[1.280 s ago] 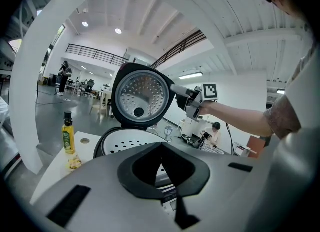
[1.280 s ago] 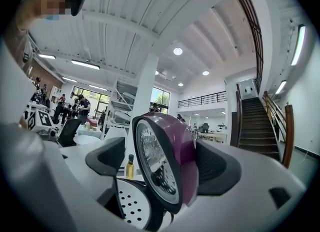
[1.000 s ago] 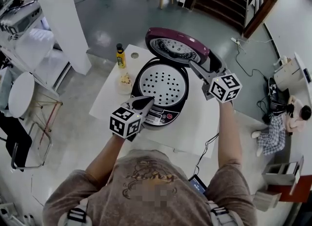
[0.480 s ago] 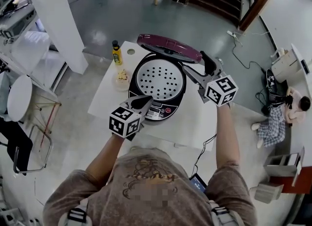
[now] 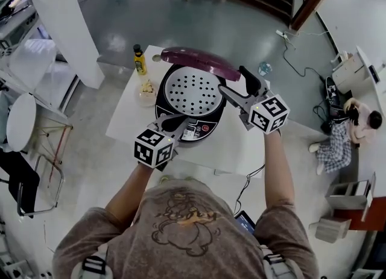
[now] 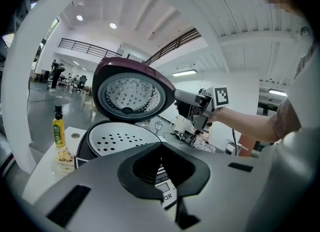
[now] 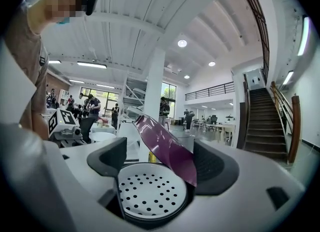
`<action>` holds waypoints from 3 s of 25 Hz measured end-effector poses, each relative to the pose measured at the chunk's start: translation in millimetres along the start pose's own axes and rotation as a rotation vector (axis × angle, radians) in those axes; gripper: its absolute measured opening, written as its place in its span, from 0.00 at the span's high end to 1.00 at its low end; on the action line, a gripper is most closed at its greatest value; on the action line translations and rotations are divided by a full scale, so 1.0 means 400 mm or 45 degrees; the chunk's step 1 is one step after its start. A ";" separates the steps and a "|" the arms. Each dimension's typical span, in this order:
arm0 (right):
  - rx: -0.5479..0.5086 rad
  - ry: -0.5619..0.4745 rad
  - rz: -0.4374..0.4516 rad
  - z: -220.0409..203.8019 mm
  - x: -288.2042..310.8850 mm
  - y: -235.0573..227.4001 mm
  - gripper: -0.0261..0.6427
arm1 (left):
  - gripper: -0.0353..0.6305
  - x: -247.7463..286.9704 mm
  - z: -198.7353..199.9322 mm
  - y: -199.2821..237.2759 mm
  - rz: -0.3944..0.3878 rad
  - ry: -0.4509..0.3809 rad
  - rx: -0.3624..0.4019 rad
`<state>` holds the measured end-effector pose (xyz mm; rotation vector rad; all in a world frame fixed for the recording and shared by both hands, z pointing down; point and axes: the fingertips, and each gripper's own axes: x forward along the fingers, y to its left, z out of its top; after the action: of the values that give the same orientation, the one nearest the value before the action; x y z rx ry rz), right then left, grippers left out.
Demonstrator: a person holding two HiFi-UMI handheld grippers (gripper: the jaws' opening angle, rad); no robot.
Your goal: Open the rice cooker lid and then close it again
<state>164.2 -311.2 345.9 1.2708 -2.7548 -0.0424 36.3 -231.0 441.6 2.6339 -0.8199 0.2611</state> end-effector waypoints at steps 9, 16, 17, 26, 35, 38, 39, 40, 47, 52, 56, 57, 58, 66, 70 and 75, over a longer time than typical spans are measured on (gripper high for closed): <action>0.055 0.009 0.010 -0.046 -0.023 0.047 0.36 | 0.91 -0.022 -0.014 -0.005 0.009 0.005 0.005; 0.082 0.032 0.023 -0.081 -0.038 0.080 0.37 | 0.91 -0.030 -0.006 -0.006 0.014 -0.004 0.009; 0.084 0.037 0.026 -0.086 -0.039 0.083 0.37 | 0.91 -0.029 -0.004 -0.006 0.014 -0.005 0.010; 0.105 0.101 0.052 -0.145 -0.051 0.121 0.38 | 0.91 -0.038 0.020 -0.004 0.012 -0.041 0.012; 0.164 0.122 0.052 -0.190 -0.053 0.145 0.38 | 0.91 -0.037 0.100 0.008 0.006 -0.118 0.034; 0.173 0.128 0.054 -0.201 -0.054 0.150 0.38 | 0.91 -0.028 0.128 0.013 0.005 -0.134 0.059; 0.177 0.128 0.053 -0.203 -0.056 0.151 0.38 | 0.91 -0.024 0.136 0.015 0.006 -0.137 0.068; 0.180 0.126 0.052 -0.204 -0.057 0.151 0.38 | 0.91 -0.019 0.143 0.016 0.009 -0.138 0.078; 0.201 0.115 0.045 -0.210 -0.060 0.152 0.39 | 0.91 0.006 0.165 0.037 0.041 -0.122 0.129; 0.212 0.106 0.043 -0.212 -0.061 0.151 0.39 | 0.91 0.021 0.162 0.052 0.054 -0.097 0.135; 0.215 0.099 0.040 -0.213 -0.063 0.149 0.40 | 0.91 0.031 0.149 0.054 0.055 -0.065 0.150; 0.213 0.100 0.040 -0.213 -0.063 0.149 0.40 | 0.91 0.033 0.145 0.055 0.057 -0.057 0.154; 0.211 0.101 0.040 -0.213 -0.062 0.149 0.40 | 0.91 0.035 0.141 0.057 0.061 -0.051 0.159; 0.210 0.127 0.054 -0.217 -0.062 0.150 0.40 | 0.91 0.044 0.129 0.059 0.068 -0.043 0.180; 0.236 0.130 0.047 -0.226 -0.065 0.150 0.42 | 0.91 0.046 0.116 0.058 0.065 -0.031 0.185; 0.288 0.129 0.040 -0.237 -0.069 0.151 0.44 | 0.91 0.045 0.095 0.058 0.063 -0.008 0.177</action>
<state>146.6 -248.9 441.9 1.2390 -2.7525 0.3352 40.0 -272.9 418.7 2.7468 -0.9000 0.3346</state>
